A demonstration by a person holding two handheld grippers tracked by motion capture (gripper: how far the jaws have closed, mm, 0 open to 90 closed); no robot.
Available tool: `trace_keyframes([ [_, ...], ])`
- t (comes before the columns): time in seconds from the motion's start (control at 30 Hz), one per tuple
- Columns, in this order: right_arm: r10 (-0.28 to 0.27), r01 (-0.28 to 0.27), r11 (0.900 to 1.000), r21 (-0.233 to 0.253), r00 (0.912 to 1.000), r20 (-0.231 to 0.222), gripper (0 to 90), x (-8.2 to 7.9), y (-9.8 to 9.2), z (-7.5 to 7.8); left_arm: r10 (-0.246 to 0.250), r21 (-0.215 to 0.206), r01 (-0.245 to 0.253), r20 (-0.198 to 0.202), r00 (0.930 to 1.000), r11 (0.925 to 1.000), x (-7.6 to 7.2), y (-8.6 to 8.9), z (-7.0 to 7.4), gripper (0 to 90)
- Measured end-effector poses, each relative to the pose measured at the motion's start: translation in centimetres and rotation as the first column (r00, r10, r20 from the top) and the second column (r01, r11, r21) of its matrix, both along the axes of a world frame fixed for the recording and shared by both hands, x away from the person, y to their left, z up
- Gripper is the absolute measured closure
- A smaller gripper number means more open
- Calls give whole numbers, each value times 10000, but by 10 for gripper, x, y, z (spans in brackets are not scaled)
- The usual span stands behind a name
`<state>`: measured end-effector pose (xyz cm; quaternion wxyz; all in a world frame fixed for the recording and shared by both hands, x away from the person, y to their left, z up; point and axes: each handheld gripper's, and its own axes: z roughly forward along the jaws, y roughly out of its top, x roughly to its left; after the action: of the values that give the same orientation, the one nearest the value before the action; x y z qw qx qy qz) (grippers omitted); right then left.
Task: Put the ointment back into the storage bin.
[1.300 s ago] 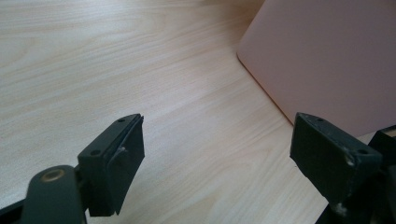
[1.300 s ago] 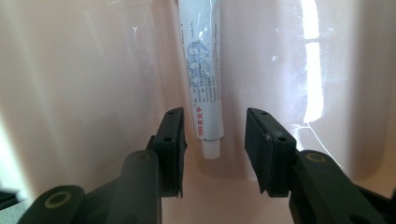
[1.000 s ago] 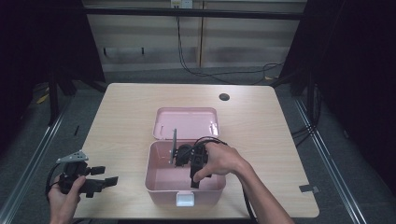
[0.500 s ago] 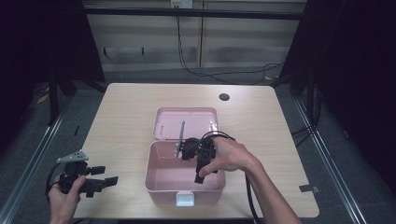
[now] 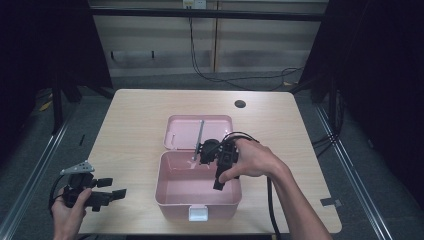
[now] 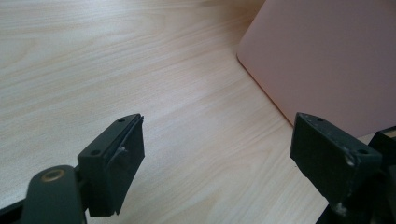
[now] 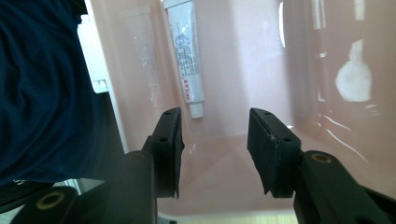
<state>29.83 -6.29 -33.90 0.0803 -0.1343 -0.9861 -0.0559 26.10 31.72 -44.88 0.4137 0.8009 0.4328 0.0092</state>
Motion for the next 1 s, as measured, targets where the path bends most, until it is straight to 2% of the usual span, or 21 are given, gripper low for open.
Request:
trace_keyframes([
  [0.13, -228, 224, 9994, 264, 9997, 125, 557, 0, -7, 9, -7, 0, 7, 11, 10000, 10000, 0, 0, 0, 177],
  [0.4, -503, 496, 9986, 207, 9982, 322, 557, -5, -27, 19, 32, -7, -32, -21, 10000, 10000, 0, 0, 0, 176],
  [0.47, -641, 624, 9970, 452, 9972, 382, 557, -6, -34, 23, 7, -20, -7, -9, 10000, 10000, 0, 0, 0, 176],
  [0.87, -1561, 1521, 9866, 591, 9853, 692, 558, -14, -73, 26, 17, -9, -17, -32, 10000, 10000, 0, 0, -1, 176],
  [0.97, -1843, 1811, 9823, 473, 9799, 762, 557, -16, -81, 26, 11, -16, -11, -41, 10000, 10000, 0, 0, -1, 176],
  [1.0, -1936, 1886, 9800, 630, 9774, 851, 557, -15, -86, 25, 17, -21, -17, -40, 10000, 10000, 0, 0, -1, 177],
])
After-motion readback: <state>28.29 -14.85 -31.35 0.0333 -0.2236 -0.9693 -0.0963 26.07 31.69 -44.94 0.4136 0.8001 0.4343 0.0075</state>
